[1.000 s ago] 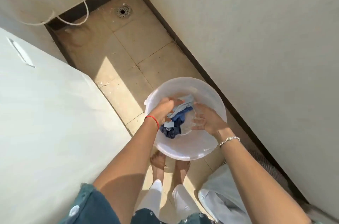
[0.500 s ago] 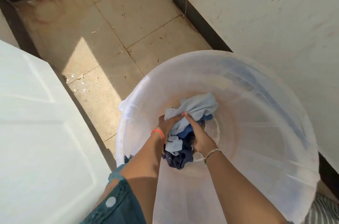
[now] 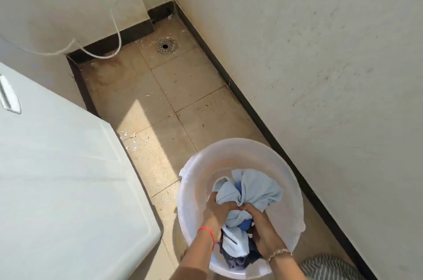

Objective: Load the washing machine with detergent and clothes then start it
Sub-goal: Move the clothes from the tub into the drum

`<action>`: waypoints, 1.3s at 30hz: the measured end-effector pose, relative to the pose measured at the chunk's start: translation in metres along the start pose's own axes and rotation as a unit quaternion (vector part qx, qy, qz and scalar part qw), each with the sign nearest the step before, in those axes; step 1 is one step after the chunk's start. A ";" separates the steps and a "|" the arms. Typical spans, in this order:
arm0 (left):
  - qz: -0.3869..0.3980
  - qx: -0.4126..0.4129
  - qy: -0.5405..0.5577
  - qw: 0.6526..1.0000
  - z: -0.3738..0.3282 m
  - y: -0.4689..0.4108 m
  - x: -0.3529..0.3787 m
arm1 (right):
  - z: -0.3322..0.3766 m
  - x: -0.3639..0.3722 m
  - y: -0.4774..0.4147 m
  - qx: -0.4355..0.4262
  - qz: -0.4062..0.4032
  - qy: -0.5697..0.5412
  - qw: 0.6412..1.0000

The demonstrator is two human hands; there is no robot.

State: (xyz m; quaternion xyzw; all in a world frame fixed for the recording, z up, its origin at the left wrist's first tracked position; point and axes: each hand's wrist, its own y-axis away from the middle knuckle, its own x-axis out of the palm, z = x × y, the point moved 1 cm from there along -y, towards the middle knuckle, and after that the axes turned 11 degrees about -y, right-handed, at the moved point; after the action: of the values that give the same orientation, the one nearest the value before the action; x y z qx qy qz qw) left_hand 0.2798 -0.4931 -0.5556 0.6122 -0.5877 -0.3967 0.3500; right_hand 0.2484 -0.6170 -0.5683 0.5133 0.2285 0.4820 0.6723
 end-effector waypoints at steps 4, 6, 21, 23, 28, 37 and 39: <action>0.002 0.046 -0.023 0.999 -0.071 0.121 -0.015 | 0.074 0.041 0.125 -0.010 0.012 0.071 0.997; -0.016 0.071 -0.020 0.997 -0.111 0.180 -0.031 | 0.108 0.071 0.188 -0.028 0.013 0.086 0.996; -0.211 0.250 0.002 0.945 -0.280 0.587 -0.344 | 0.168 0.416 0.562 -0.144 0.360 0.183 0.904; -0.233 0.212 -0.014 0.949 -0.253 0.610 -0.390 | 0.130 0.450 0.582 -0.141 0.381 0.215 0.888; -0.219 0.110 -0.065 0.967 -0.163 0.597 -0.488 | 0.012 0.506 0.567 -0.054 0.392 0.265 0.879; -0.168 0.037 0.079 0.982 -0.052 0.516 -0.596 | -0.108 0.541 0.484 -0.001 0.256 0.360 0.897; -0.164 0.050 0.117 0.978 -0.048 0.512 -0.611 | -0.096 0.550 0.487 -0.014 0.246 0.328 0.912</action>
State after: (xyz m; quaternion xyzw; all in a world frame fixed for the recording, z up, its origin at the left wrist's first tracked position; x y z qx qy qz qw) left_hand 0.1003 0.0816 -0.0306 0.7593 -0.4535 -0.3443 0.3151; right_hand 0.2072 -0.0826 -0.0574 0.3572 0.2958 0.7763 0.4271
